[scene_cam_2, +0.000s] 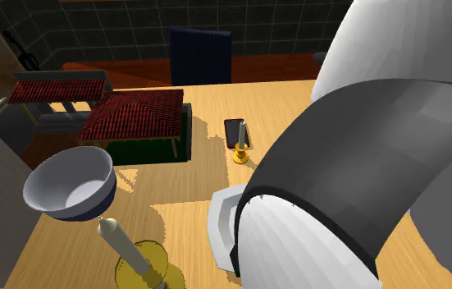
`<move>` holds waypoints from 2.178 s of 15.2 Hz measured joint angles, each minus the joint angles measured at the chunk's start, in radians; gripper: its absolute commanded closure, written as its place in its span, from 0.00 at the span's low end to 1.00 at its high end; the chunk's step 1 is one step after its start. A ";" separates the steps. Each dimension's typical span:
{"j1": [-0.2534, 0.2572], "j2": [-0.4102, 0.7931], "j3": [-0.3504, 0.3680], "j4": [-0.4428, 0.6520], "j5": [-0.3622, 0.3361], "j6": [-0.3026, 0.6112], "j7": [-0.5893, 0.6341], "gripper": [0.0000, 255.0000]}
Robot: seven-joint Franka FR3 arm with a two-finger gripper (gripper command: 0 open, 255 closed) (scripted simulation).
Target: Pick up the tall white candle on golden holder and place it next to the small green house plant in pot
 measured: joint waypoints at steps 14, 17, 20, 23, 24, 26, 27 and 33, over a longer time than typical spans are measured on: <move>0.001 0.274 -0.073 -0.030 -0.027 0.497 -0.147 0.00; 0.006 0.366 -0.096 0.005 -0.018 0.604 -0.191 0.00; 0.017 0.457 -0.113 0.039 0.002 0.711 -0.229 0.00; 0.027 0.551 -0.134 0.097 0.032 0.794 -0.277 0.00; 0.032 0.590 -0.139 0.126 0.046 0.819 -0.292 0.00; 0.037 0.653 -0.153 0.166 0.077 0.873 -0.333 0.00; 0.038 0.682 -0.160 0.179 0.095 0.902 -0.358 0.00; 0.045 0.825 -0.168 0.282 0.178 0.993 -0.437 0.00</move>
